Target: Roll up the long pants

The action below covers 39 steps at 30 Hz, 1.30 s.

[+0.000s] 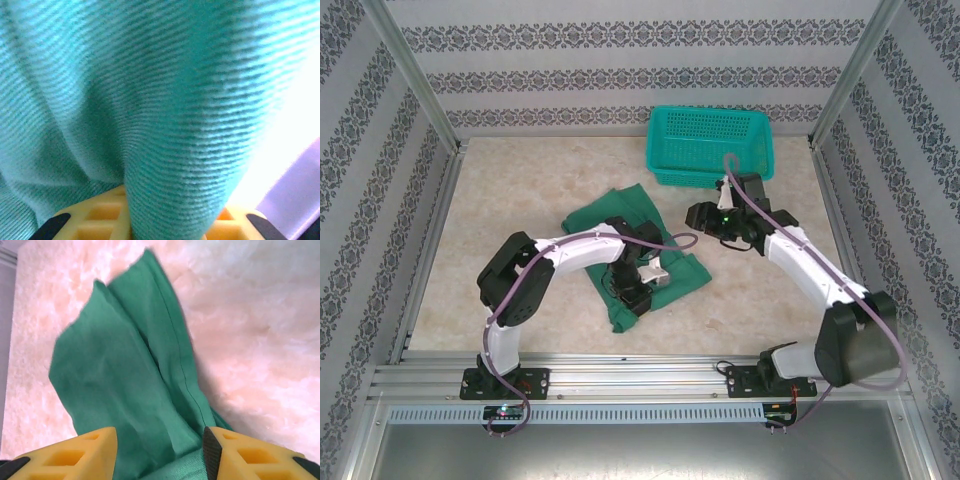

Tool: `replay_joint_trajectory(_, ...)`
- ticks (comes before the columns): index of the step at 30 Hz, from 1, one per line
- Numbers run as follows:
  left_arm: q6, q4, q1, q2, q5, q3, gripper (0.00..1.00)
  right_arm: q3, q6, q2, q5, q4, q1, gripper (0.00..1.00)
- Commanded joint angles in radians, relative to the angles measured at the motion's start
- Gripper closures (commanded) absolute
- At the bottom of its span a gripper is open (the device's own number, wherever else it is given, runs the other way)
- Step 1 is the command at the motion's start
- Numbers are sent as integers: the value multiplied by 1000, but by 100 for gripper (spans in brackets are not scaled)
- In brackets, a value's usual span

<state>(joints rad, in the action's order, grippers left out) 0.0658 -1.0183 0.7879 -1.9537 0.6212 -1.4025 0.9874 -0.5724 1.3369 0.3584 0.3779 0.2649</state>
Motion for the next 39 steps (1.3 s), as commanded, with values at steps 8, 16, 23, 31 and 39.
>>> replay_joint_trajectory(8,-185,141,-232,59,597,35,78,-56,-3,-56,8,32,-14,51)
replay_joint_trajectory(16,-168,175,-377,-33,683,154,79,-106,-21,-86,80,-14,4,100)
replay_joint_trajectory(23,-135,157,-445,-150,627,108,77,-13,20,68,174,10,104,100)
replay_joint_trajectory(31,-94,153,-449,-159,519,111,65,97,8,370,244,-89,162,100)
replay_joint_trajectory(39,-142,226,-376,324,-91,184,46,227,-25,628,247,-39,140,100)
